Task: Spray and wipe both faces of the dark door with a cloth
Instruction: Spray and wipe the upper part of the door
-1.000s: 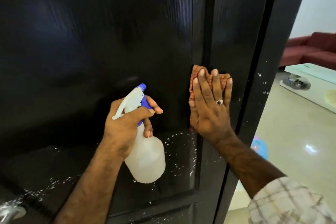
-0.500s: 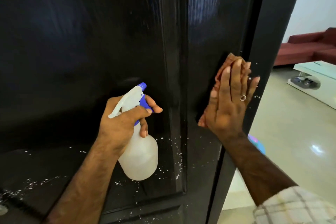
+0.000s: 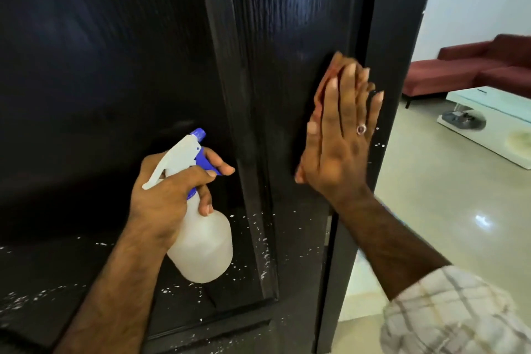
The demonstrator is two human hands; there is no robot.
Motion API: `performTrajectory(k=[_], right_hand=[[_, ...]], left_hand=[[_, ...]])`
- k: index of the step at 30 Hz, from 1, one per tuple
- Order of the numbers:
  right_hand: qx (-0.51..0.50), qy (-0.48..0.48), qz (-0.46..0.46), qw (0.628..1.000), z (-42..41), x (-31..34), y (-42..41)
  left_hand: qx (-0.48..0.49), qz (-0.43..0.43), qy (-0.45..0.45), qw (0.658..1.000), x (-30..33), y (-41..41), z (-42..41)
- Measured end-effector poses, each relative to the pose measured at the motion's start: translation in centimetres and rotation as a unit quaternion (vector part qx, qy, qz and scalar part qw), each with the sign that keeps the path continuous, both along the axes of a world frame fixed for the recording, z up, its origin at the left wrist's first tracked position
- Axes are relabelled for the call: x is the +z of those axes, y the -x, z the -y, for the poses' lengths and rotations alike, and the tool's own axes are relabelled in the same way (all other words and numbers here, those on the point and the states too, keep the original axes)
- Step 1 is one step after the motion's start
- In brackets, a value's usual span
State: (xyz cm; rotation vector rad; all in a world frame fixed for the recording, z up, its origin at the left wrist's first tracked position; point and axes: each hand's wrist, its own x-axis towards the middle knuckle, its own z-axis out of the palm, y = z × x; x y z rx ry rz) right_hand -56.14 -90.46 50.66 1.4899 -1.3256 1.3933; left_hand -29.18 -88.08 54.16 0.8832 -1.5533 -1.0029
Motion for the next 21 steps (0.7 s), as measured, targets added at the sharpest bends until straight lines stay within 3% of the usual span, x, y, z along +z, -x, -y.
performTrajectory(k=[2,3,8,10,13,17,19,21], right_hand=[[0.001,0.017,0.063,0.998,0.7,2.8,-3.0],[0.013,0.021,0.052,0.998,0.7,3.1,-4.5],[0.044,-0.033,-0.215,0.975,-0.9,-5.5,-5.8],[0.030,-0.031,-0.252,0.967,-1.3,-7.5,-2.1],[0.015,-0.018,-0.156,0.988,-0.8,-4.6,1.7],[-0.009,0.012,0.063,0.998,0.2,1.4,-3.0],[0.010,0.006,0.048,0.999,0.2,1.0,-6.6],[0.032,-0.031,-0.066,0.997,-0.2,-2.8,-8.0]], left_hand=[[-0.001,-0.002,-0.002,1.000,0.0,0.0,0.1],[-0.001,-0.002,-0.001,1.000,0.0,0.0,0.0],[0.004,0.001,-0.006,1.000,0.5,0.0,-0.3],[-0.001,0.003,-0.014,1.000,0.7,-0.2,-0.5],[-0.005,0.016,-0.022,1.000,0.9,-0.4,-0.5],[-0.006,0.007,-0.026,1.000,0.3,0.2,-0.2],[0.005,-0.003,-0.024,1.000,0.1,0.2,-0.3],[0.009,-0.007,-0.015,1.000,-0.2,0.2,-0.2]])
